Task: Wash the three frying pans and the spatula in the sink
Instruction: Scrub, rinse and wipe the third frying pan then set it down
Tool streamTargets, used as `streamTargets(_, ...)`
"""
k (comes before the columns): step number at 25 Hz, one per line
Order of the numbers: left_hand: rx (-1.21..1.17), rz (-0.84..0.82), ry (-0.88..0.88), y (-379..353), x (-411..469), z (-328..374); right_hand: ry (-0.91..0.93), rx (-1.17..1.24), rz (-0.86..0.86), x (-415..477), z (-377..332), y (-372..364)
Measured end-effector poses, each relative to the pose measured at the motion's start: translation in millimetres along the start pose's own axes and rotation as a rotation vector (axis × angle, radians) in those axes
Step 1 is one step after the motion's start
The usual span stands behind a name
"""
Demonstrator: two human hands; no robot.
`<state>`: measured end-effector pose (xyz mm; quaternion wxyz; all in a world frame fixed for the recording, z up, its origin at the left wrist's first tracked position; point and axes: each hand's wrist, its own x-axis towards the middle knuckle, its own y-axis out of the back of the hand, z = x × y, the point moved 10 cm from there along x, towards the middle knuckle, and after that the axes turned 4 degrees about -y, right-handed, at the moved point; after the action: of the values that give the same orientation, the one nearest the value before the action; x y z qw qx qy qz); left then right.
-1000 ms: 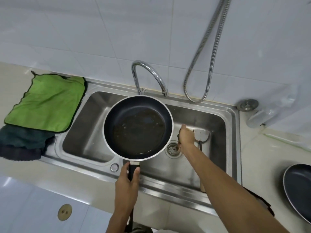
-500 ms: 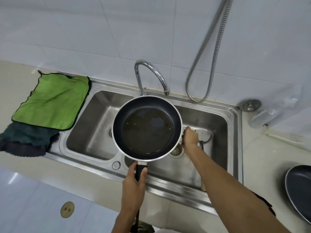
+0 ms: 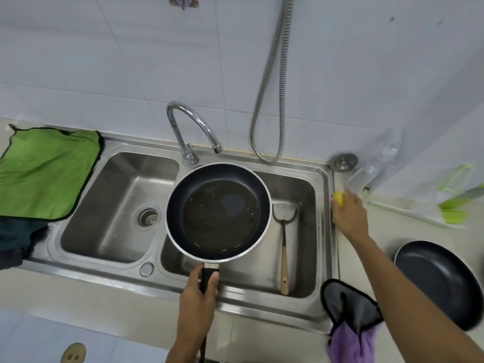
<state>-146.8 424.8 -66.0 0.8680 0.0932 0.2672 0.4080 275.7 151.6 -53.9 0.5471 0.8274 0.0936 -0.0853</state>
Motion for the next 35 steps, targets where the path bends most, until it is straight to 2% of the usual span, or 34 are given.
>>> streamTargets(2, -0.022, -0.020, 0.000, -9, -4, 3, -0.005, -0.137, -0.110, 2, 20, -19)
streamTargets(4, -0.053, -0.030, -0.004, -17, -8, 10, -0.018, -0.176, -0.170, -4, 27, -33)
streamTargets(6, -0.072, -0.030, -0.003, -24, -8, 14, -0.059, -0.189, -0.081, -15, 22, -24)
streamTargets(7, -0.068, -0.033, -0.002, -29, -7, 13, -0.072, -0.179, 0.023, -26, 13, -7)
streamTargets(9, -0.076, -0.052, -0.004, -40, -7, 17, 0.039, 0.006, 0.200, -64, -16, 20)
streamTargets(10, -0.099, -0.053, -0.006, -46, -7, 21, 0.107, 0.151, 0.195, -94, -29, 22)
streamTargets(11, -0.122, -0.048, -0.005, -52, -7, 26, 0.140, 0.277, 0.102, -127, -42, 16)
streamTargets(12, -0.136, -0.043, -0.004, -58, -7, 30, 0.125, 0.367, -0.076, -160, -51, -4)
streamTargets(14, -0.176, -0.031, 0.003, -72, -8, 37, -0.056, 0.550, -0.465, -230, -57, -55)
streamTargets(16, -0.181, -0.006, 0.000, -83, -10, 44, -0.265, 0.713, -0.689, -279, -59, -92)
streamTargets(18, -0.133, 0.023, -0.025, -91, -15, 51, -0.355, 0.815, -0.713, -293, -59, -102)
streamTargets(21, -0.091, 0.064, -0.073, -97, -22, 61, -0.353, 0.883, -0.666, -288, -62, -97)
streamTargets(25, -0.071, 0.079, -0.043, -103, -26, 53, -0.477, 1.021, -0.789, -301, -69, -107)
streamTargets(27, -0.089, 0.060, -0.016, -105, -29, 52, -0.368, 0.955, -0.827, -299, -74, -107)
streamTargets(33, -0.277, -0.111, 0.071, -114, -22, 35, 0.060, 0.450, -0.641, -272, -73, -99)
streamTargets(35, -0.316, -0.198, 0.141, -113, -14, 31, 0.117, 0.343, -0.622, -266, -68, -99)
